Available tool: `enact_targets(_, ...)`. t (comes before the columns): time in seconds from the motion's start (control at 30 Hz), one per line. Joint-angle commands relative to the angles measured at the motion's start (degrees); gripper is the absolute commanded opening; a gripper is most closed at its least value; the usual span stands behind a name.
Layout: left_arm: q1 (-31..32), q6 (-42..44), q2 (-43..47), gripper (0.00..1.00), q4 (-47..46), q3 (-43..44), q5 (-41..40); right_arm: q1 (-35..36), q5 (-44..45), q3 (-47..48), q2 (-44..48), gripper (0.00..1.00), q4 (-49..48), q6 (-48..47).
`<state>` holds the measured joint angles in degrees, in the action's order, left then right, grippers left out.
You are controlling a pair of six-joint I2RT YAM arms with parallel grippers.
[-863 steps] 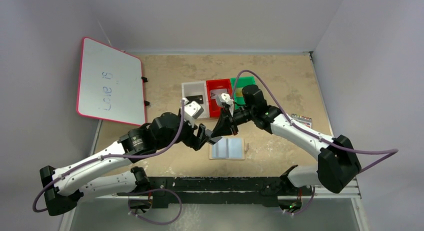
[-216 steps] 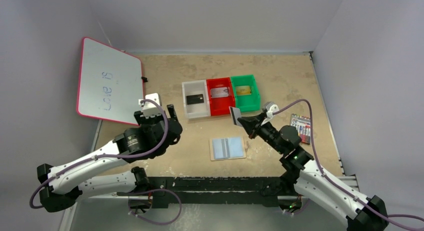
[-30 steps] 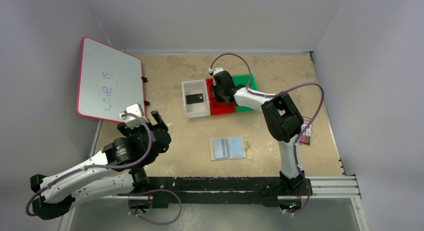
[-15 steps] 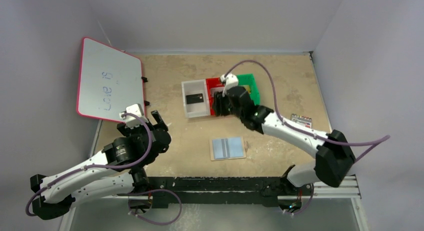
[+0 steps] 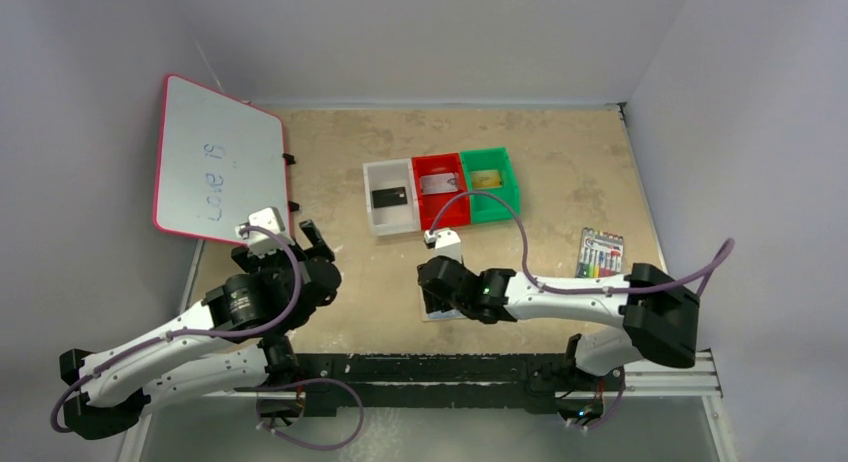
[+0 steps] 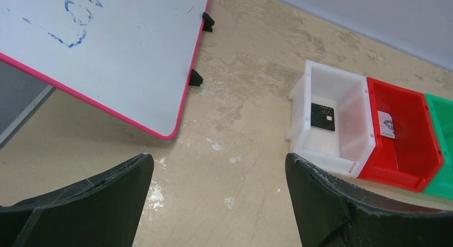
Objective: Take the credit cards out of the card holder
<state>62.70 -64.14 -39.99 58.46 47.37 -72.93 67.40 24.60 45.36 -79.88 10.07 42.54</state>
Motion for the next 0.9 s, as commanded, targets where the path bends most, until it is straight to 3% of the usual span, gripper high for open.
enact_targets(0.0,0.0,-1.4,-0.5,0.94,0.7,2.1,-2.8,1.6,4.5,3.3,-3.6,0.53,4.4,4.3)
enact_targets(0.4,0.1,-2.4,-0.2,0.94,1.5,1.9,-3.5,2.6,5.8,5.4,-15.3,0.48,6.1,5.4)
enact_targets(0.63,0.1,-2.1,-0.6,0.94,1.0,1.8,-3.4,2.6,3.5,2.4,-14.2,0.17,3.7,7.4)
enact_targets(0.87,0.0,-1.6,-1.9,0.94,0.7,1.8,-2.8,2.5,2.9,1.5,-12.9,0.0,1.0,7.6)
